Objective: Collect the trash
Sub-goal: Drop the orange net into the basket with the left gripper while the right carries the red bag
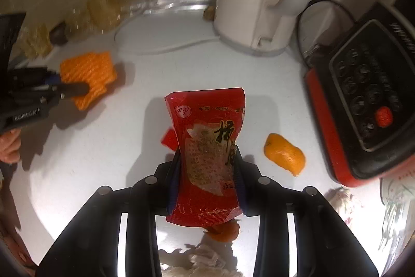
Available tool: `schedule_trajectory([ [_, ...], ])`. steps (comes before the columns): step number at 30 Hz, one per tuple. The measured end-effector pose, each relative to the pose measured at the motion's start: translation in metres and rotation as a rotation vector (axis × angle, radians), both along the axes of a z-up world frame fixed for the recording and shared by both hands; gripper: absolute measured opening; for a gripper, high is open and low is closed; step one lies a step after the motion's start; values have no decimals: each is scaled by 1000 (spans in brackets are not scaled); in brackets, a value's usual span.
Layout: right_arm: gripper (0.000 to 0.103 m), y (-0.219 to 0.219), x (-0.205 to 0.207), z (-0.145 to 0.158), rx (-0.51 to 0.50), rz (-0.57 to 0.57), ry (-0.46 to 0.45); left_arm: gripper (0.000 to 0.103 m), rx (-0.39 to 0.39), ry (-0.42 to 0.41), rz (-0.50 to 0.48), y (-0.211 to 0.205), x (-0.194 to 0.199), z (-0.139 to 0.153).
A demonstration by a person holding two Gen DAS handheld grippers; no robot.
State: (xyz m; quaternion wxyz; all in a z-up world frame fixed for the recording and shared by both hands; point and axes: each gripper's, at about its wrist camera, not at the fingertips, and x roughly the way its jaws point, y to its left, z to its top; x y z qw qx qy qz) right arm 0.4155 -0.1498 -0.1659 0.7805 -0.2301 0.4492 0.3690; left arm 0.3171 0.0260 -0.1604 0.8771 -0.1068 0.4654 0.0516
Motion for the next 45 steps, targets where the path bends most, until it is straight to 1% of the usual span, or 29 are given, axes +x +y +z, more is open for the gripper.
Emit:
schedule_trajectory([
  [3,36,-5,-19,18,58,-29,-29,26,-4,-25,-4,0,-15,12],
  [6,36,-12,-49,37,111,-44,-53,26,-15,-45,-15,-4,-33,24],
  [10,36,-23,-102,58,177,-56,-75,26,-31,-64,-36,-17,-69,40],
  [14,36,-51,-162,78,226,-78,-91,26,-23,-64,-65,-41,-119,50],
  [19,36,-90,-248,88,273,-129,-69,26,-40,-35,-110,-76,-192,55],
  [25,36,-150,-350,93,311,-206,-37,26,-91,30,-177,-126,-278,56],
  [29,36,-190,-411,91,321,-264,-26,26,-50,62,-217,-169,-332,54],
  [32,36,-214,-448,88,315,-279,-16,26,-67,75,-234,-197,-369,51],
  [35,37,-234,-476,83,325,-285,-3,26,-41,84,-249,-222,-397,46],
  [38,37,-249,-494,78,332,-293,3,26,-16,96,-277,-244,-415,42],
  [41,37,-260,-506,75,345,-304,3,26,-12,103,-295,-260,-428,40],
  [45,37,-269,-518,74,355,-314,-10,26,6,108,-314,-274,-434,37],
])
